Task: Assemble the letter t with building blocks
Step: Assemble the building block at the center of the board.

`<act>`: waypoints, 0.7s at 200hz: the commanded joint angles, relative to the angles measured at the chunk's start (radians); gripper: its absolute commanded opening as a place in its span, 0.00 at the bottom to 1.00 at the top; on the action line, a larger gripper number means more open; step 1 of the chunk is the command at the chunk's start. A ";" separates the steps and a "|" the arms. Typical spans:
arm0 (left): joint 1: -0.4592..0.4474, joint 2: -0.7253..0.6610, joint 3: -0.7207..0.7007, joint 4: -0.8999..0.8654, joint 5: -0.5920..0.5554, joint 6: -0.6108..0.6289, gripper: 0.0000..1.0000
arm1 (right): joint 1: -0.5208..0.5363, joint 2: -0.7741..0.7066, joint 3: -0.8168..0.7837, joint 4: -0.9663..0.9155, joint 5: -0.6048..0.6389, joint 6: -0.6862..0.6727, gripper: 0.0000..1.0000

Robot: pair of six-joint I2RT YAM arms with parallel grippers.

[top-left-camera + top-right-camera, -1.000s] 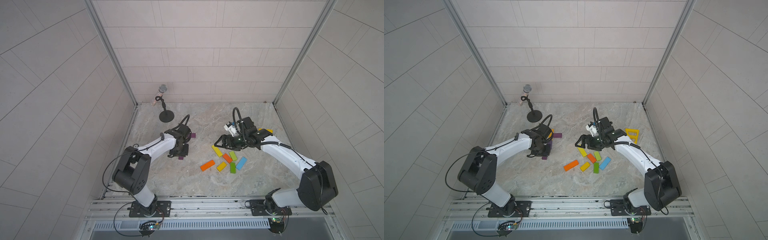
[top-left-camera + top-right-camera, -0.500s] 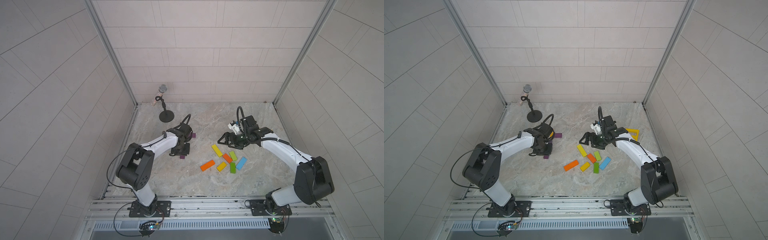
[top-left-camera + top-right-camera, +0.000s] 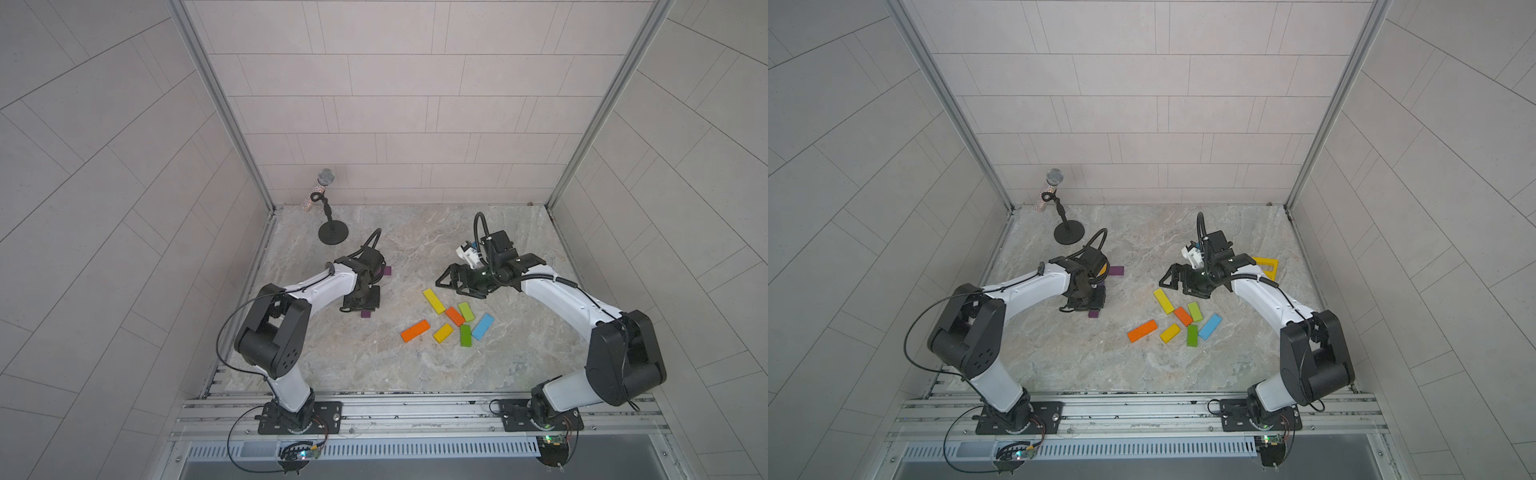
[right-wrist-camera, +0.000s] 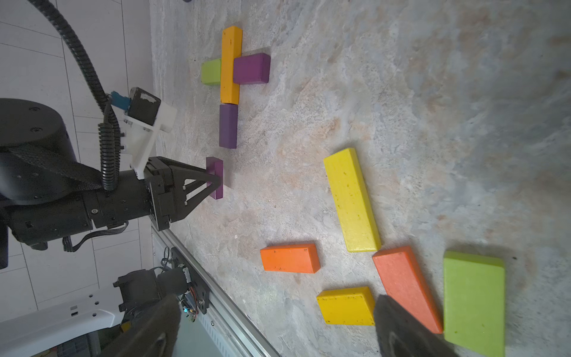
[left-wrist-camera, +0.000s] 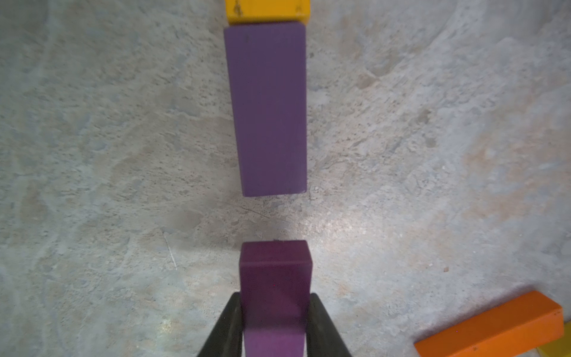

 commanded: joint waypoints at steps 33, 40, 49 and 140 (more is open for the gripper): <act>-0.007 0.047 0.000 -0.001 0.006 -0.018 0.14 | -0.016 0.002 -0.002 0.012 -0.021 -0.020 1.00; -0.007 0.050 0.002 0.001 0.008 -0.017 0.14 | -0.017 0.004 -0.002 0.012 -0.022 -0.020 1.00; -0.007 0.059 0.005 0.001 0.010 -0.017 0.14 | -0.019 0.006 -0.001 0.012 -0.022 -0.019 1.00; -0.006 0.114 0.048 -0.014 -0.007 -0.013 0.15 | -0.027 0.008 0.002 0.009 -0.032 -0.022 1.00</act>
